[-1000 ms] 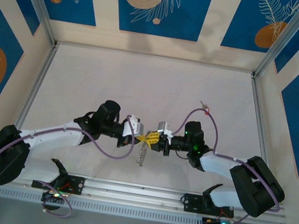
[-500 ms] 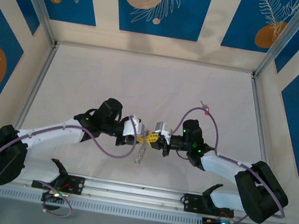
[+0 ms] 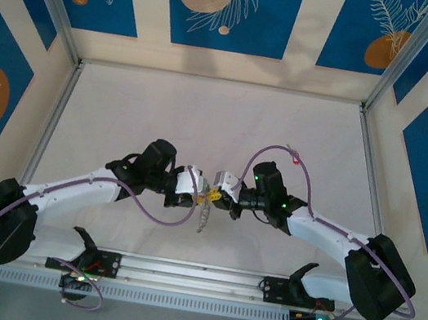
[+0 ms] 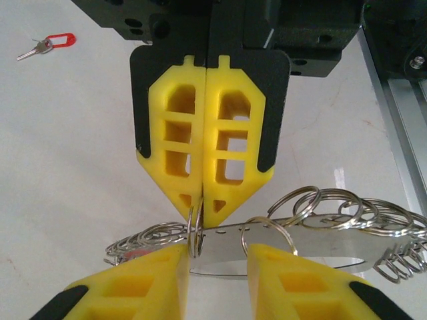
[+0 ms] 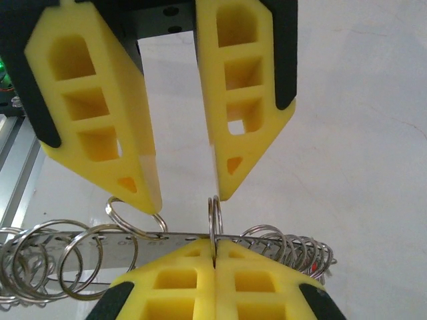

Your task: Put the keys on the keyring

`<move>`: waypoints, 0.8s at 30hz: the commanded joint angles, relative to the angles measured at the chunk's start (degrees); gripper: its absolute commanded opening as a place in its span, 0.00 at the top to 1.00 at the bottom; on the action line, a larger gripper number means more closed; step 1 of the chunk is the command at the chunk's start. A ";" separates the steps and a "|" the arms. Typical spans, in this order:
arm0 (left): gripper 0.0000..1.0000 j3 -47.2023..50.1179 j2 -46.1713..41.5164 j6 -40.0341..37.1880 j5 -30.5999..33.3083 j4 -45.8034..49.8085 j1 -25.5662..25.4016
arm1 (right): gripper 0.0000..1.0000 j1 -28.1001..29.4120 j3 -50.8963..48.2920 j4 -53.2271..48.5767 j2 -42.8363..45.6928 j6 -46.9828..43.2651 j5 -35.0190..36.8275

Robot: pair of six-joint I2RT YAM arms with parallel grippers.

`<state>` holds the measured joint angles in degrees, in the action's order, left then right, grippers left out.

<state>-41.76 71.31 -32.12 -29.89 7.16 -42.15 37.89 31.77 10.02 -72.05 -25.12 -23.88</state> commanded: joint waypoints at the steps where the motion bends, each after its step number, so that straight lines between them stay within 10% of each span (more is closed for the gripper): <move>1: 0.73 -1.75 0.40 -1.02 -0.59 0.65 -0.54 | 1.00 0.56 2.22 -5.55 0.77 -2.01 -0.07; 20: 0.84 -4.03 3.90 -2.10 -4.20 -0.11 -0.67 | 1.00 1.07 4.17 -8.66 0.01 -4.16 -2.34; 24: 1.00 -4.31 4.40 -3.29 -5.09 0.52 -0.74 | 1.00 1.07 3.64 -7.42 0.16 -3.62 -2.04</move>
<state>-44.05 74.98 -33.76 -32.53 7.14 -42.19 38.54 34.52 3.42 -72.05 -28.23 -24.23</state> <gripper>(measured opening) 0.033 0.064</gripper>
